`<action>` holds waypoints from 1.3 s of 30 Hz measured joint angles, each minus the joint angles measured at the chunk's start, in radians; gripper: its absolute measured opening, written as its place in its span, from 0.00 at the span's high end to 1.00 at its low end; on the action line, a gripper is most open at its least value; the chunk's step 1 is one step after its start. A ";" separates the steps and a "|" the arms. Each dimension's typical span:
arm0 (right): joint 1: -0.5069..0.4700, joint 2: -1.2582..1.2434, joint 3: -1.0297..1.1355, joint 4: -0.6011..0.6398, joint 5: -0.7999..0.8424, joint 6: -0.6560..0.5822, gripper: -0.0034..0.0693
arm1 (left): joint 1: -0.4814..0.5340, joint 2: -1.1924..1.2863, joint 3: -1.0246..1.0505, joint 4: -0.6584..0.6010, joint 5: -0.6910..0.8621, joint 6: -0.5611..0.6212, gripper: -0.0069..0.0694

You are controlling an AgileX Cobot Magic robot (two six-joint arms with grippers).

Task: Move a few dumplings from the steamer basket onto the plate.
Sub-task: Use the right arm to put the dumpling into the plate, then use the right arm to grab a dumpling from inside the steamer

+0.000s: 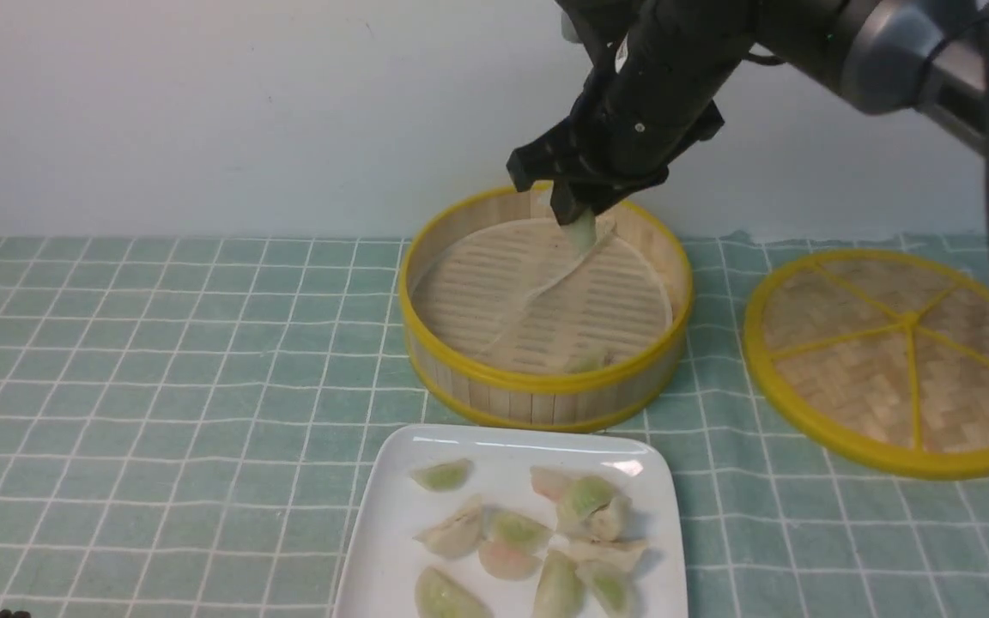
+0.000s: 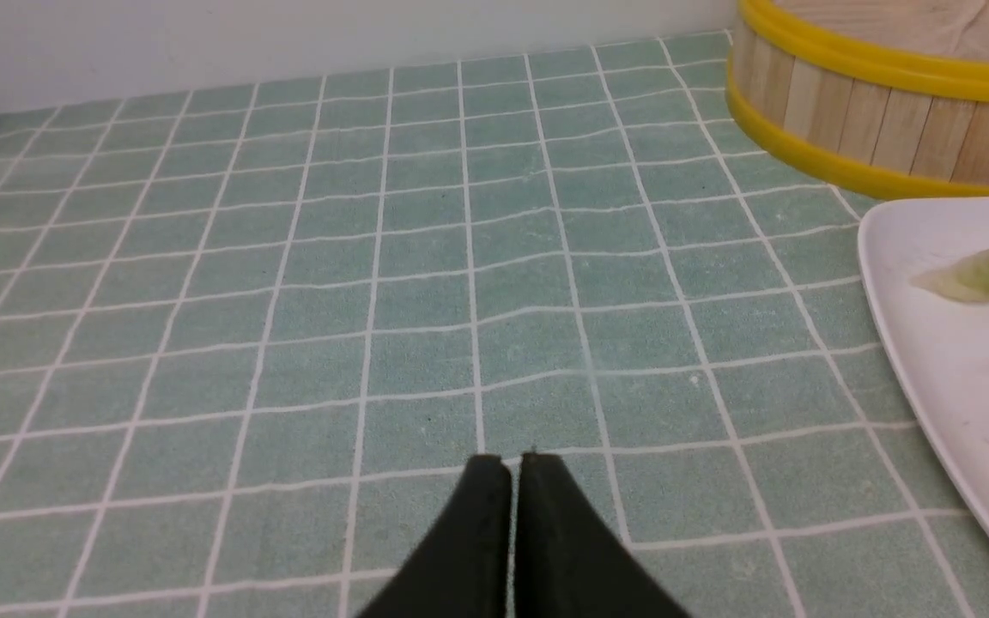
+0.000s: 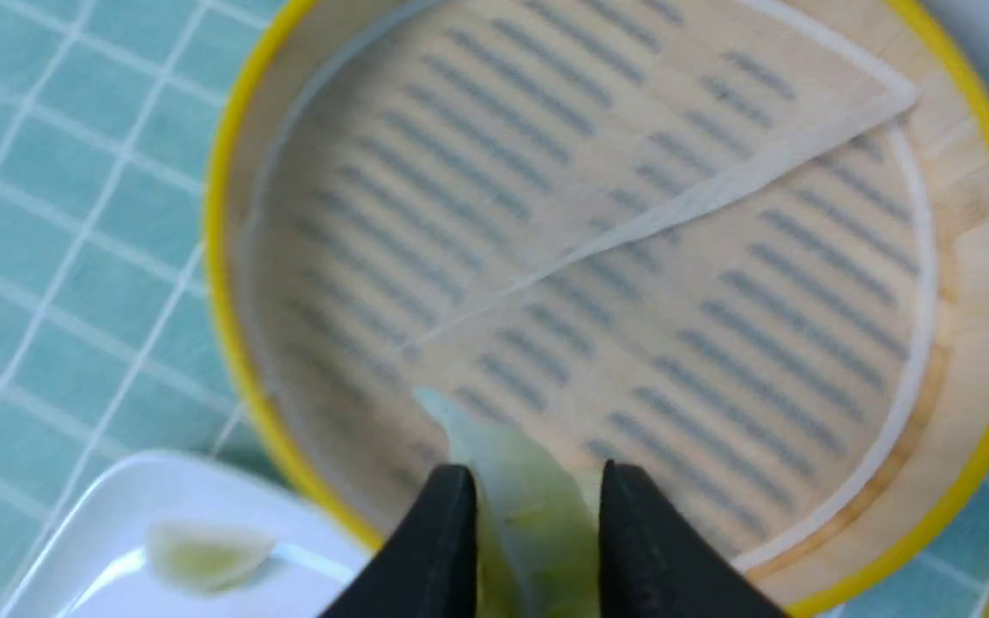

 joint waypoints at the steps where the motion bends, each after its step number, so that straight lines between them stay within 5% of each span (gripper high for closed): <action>1: 0.045 -0.053 0.075 0.014 0.000 -0.012 0.73 | 0.000 0.000 0.000 0.000 0.000 0.000 0.92; 6: 0.186 -0.082 0.318 0.032 0.000 -0.030 0.73 | 0.000 0.000 0.000 0.000 0.000 0.000 0.92; 12: 0.230 0.027 0.409 0.006 -0.005 -0.029 0.71 | 0.000 0.000 0.000 0.000 0.000 0.000 0.92; 22: 0.230 0.036 0.314 -0.047 -0.013 -0.027 0.28 | 0.000 0.000 0.000 0.000 0.000 0.000 0.92; 31: 0.066 0.071 -0.047 -0.109 -0.012 0.106 0.18 | 0.000 0.000 0.000 0.000 0.000 0.000 0.92; 39: -0.027 0.256 -0.079 -0.090 -0.004 0.138 0.18 | 0.000 0.000 0.000 0.000 0.000 0.000 0.92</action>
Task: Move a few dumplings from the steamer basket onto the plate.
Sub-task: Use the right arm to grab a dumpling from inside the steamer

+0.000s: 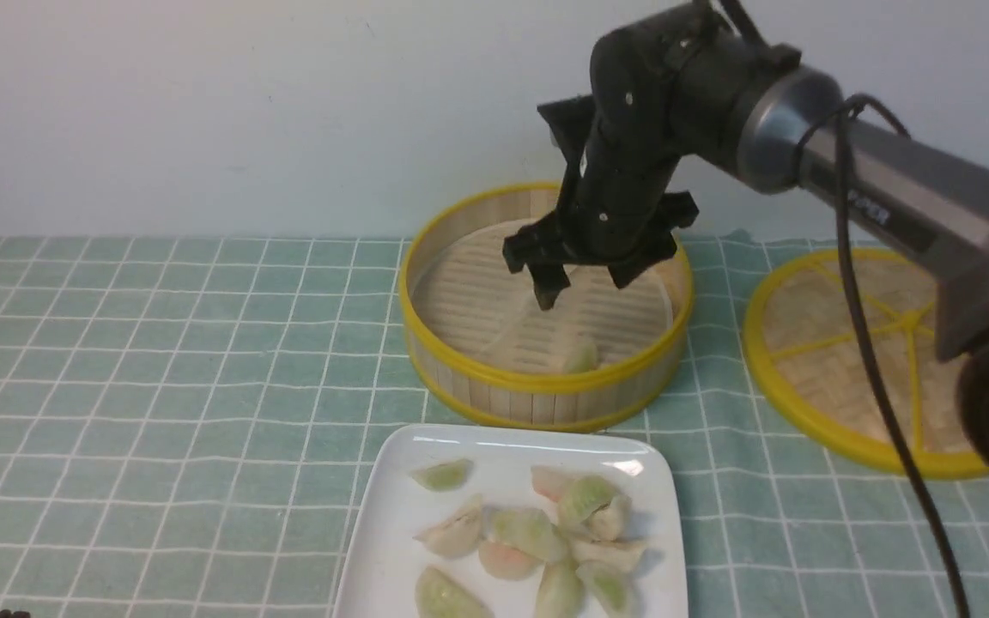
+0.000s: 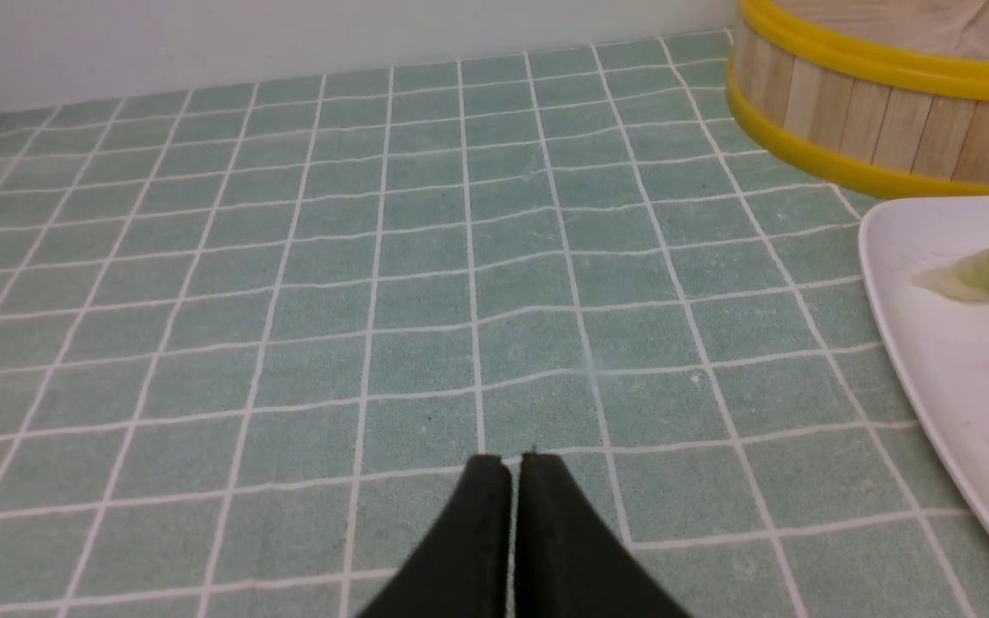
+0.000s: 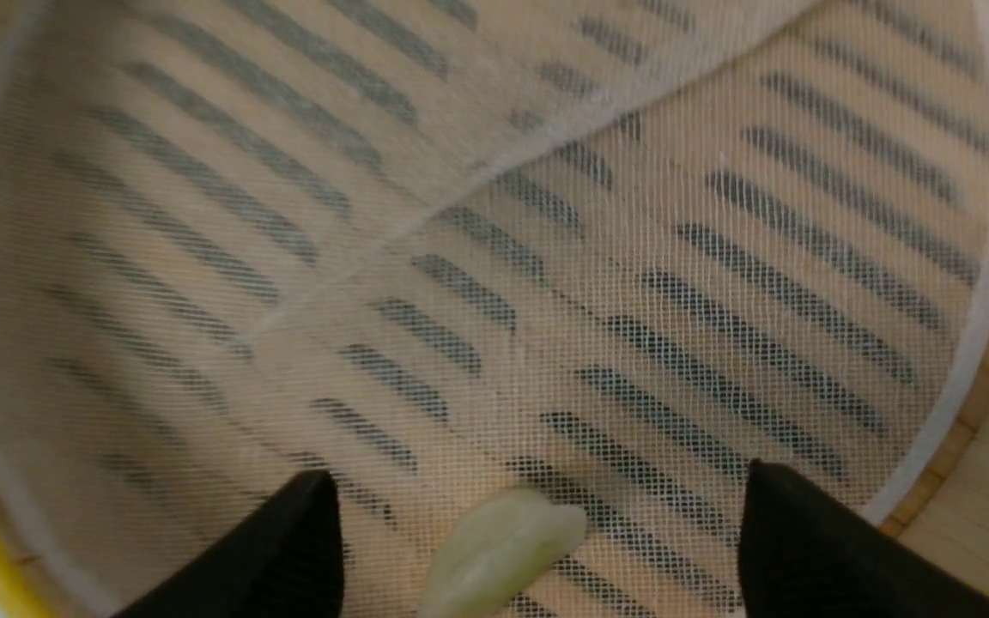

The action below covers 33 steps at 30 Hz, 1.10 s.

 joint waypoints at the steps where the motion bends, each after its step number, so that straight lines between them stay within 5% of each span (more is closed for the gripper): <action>1: 0.000 0.011 0.000 0.009 0.000 0.000 0.18 | 0.000 0.000 0.000 0.000 0.000 0.000 0.92; 14: 0.000 0.065 0.072 0.028 -0.001 -0.003 0.28 | 0.000 0.000 0.000 0.000 0.000 0.000 0.92; 21: 0.000 0.044 0.072 0.016 -0.002 -0.032 0.73 | 0.000 0.000 0.000 0.000 0.000 0.000 0.92; 28: 0.000 -0.120 0.084 0.024 -0.001 -0.036 0.72 | 0.000 0.000 0.000 0.000 0.000 0.000 0.92; 33: 0.005 -0.319 0.215 0.143 -0.002 -0.093 0.72 | 0.000 0.000 0.000 0.000 0.000 0.000 0.92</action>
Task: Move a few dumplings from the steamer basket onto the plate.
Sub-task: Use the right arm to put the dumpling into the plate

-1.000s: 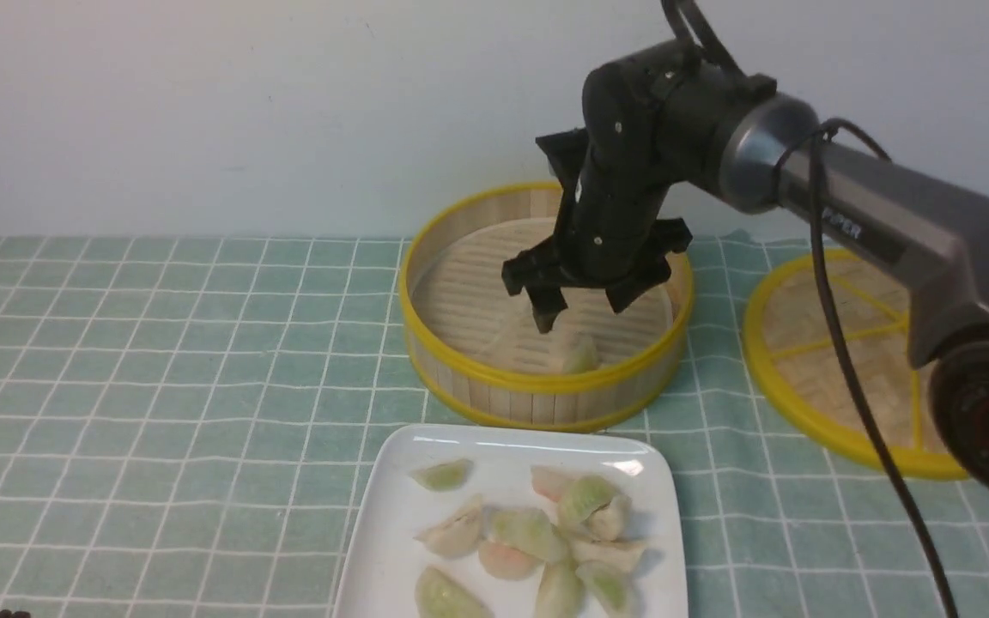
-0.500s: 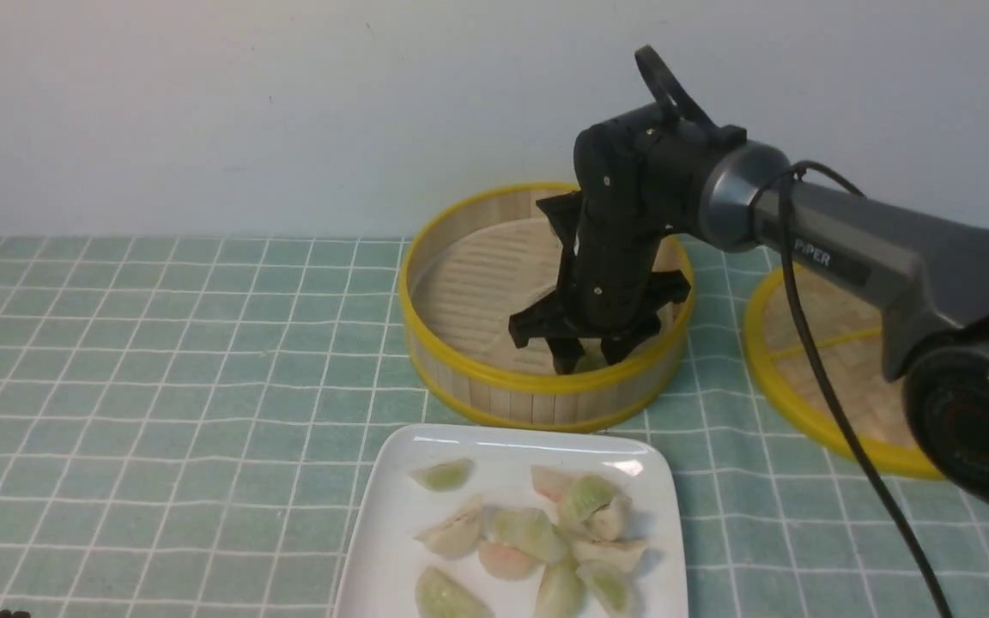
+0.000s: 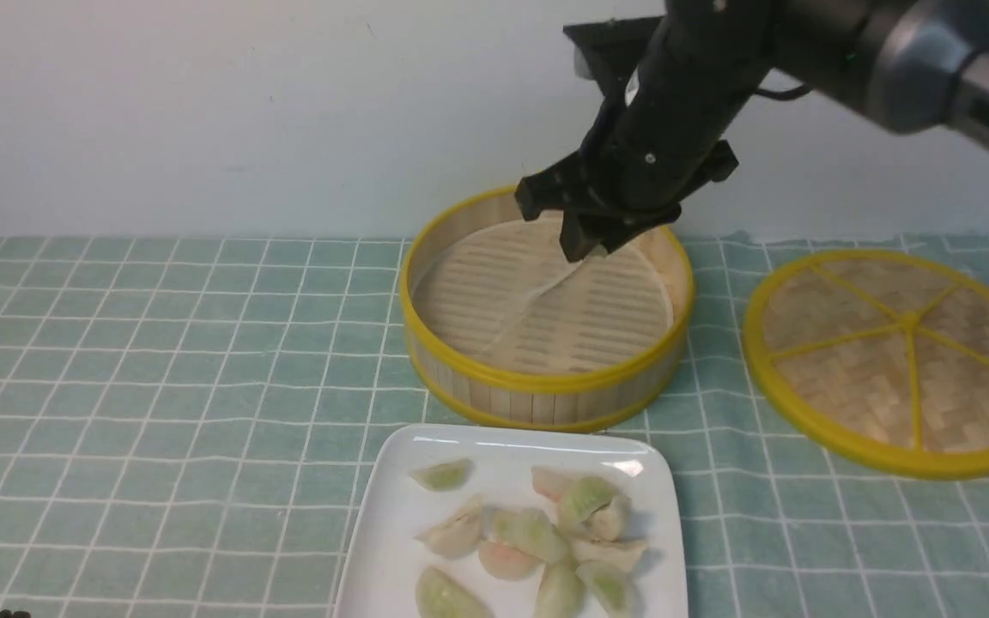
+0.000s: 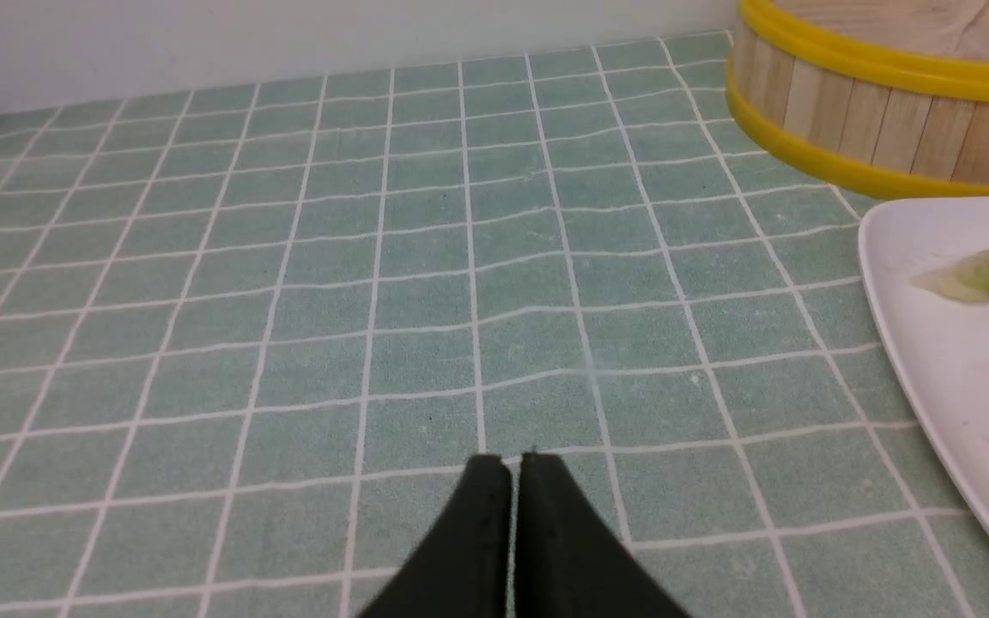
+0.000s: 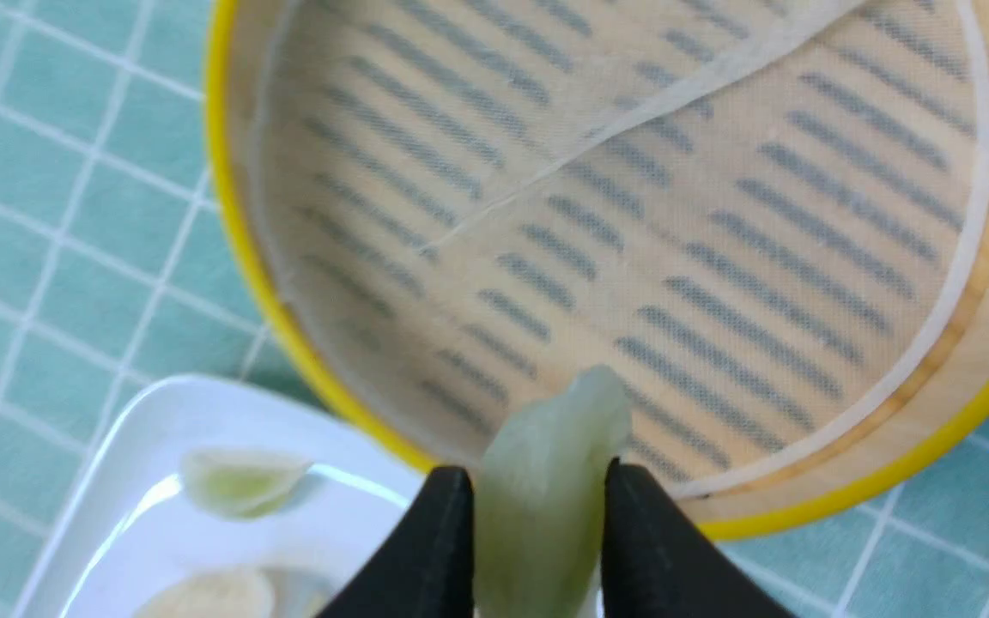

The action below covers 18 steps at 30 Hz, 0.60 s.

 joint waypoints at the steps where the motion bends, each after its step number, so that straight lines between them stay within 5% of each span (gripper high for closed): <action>1: 0.010 -0.027 0.040 0.020 0.001 -0.022 0.72 | 0.000 0.000 0.000 0.000 0.000 0.000 0.92; 13: 0.094 0.126 0.263 0.078 -0.074 -0.100 0.71 | 0.000 0.000 0.000 0.000 0.000 0.000 0.92; 18: 0.095 0.165 0.234 0.137 -0.132 -0.100 0.50 | 0.000 0.000 0.000 0.000 0.000 0.000 0.92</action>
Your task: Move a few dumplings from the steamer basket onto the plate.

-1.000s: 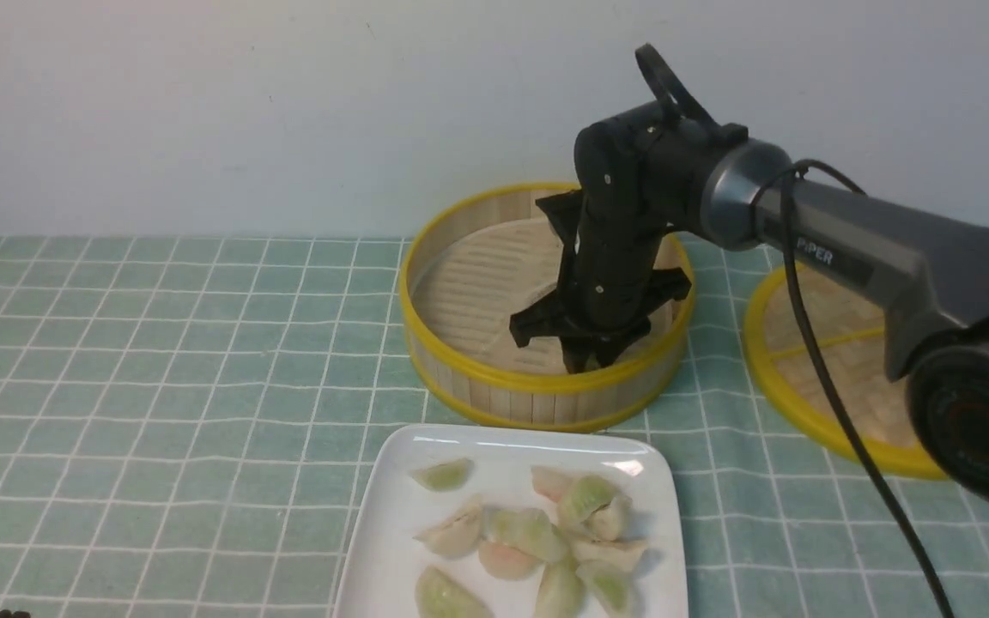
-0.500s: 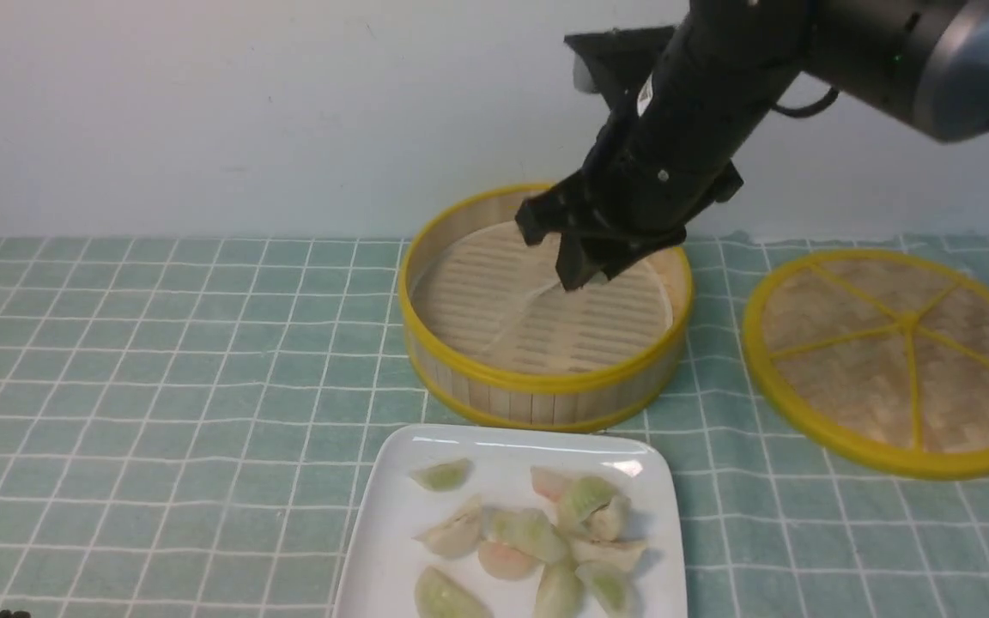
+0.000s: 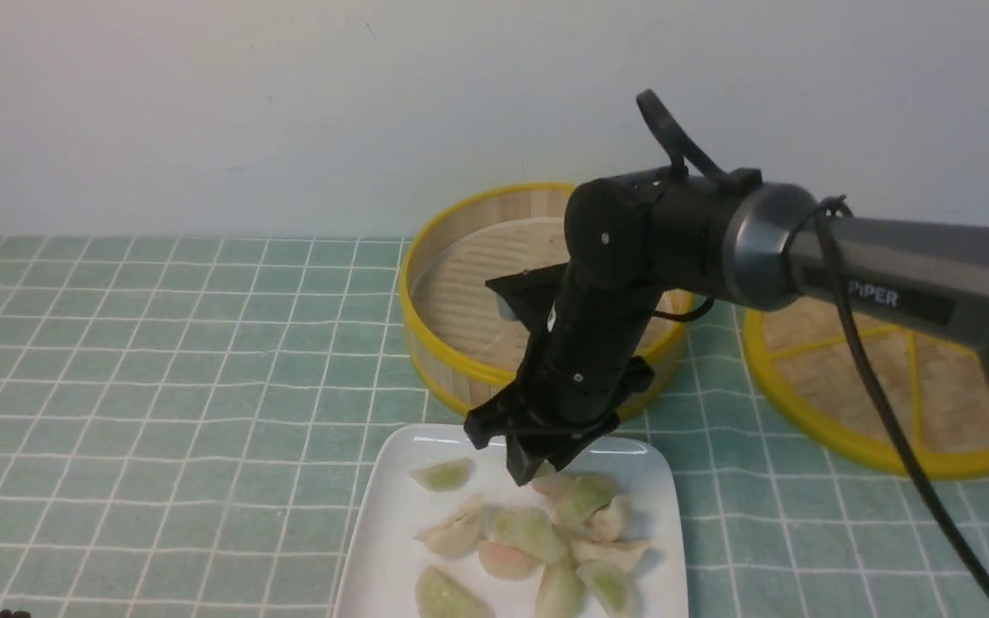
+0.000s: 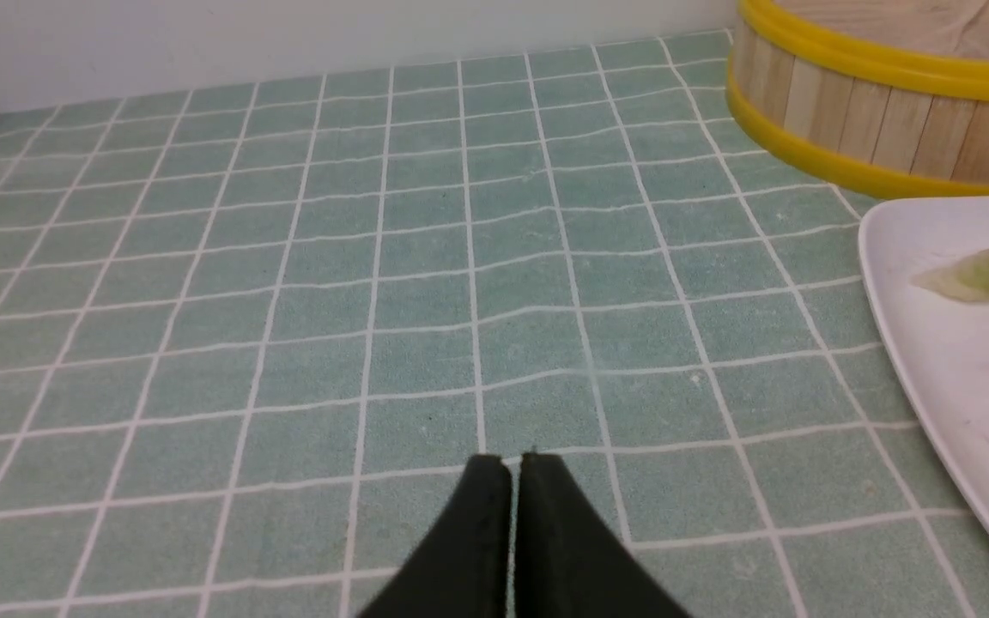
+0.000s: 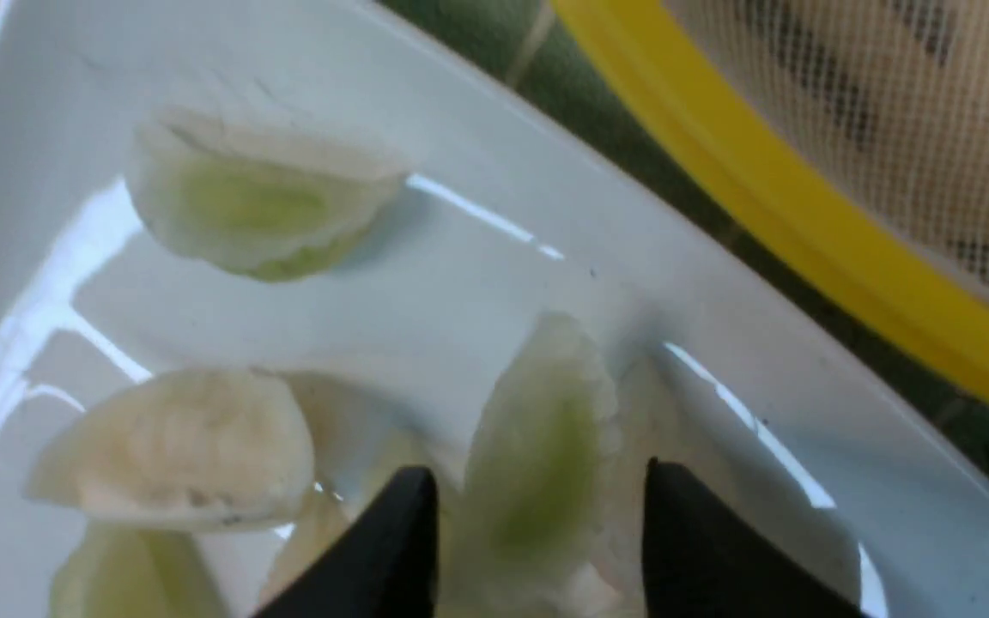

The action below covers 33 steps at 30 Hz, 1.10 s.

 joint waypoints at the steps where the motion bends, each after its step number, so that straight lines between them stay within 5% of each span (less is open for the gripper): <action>1: 0.000 0.000 -0.008 0.003 0.000 0.000 0.45 | 0.000 0.000 0.000 0.000 0.000 0.000 0.92; 5: 0.000 0.000 -0.078 0.002 0.062 0.000 0.27 | 0.000 0.000 0.000 0.000 0.000 0.000 0.92; 9: 0.000 -0.011 -0.157 -0.040 0.108 0.007 0.26 | 0.000 0.000 0.000 0.000 0.000 0.000 0.92; 12: 0.002 -0.093 -0.165 -0.089 0.121 0.031 0.42 | 0.000 0.000 0.000 0.000 0.000 0.000 0.92; 15: 0.003 -0.253 -0.138 -0.122 0.126 0.051 0.73 | 0.000 0.000 0.000 0.000 0.000 0.000 0.92; 18: 0.005 -0.434 -0.088 -0.158 0.128 0.073 0.90 | 0.000 0.000 0.000 0.000 0.000 0.000 0.92; 23: 0.005 -0.820 0.110 -0.237 0.106 0.121 0.97 | 0.000 0.000 0.000 0.000 0.000 0.000 0.92; 33: 0.005 -1.544 0.755 -0.352 -0.385 0.171 0.97 | 0.000 0.000 0.000 0.000 0.000 0.000 0.92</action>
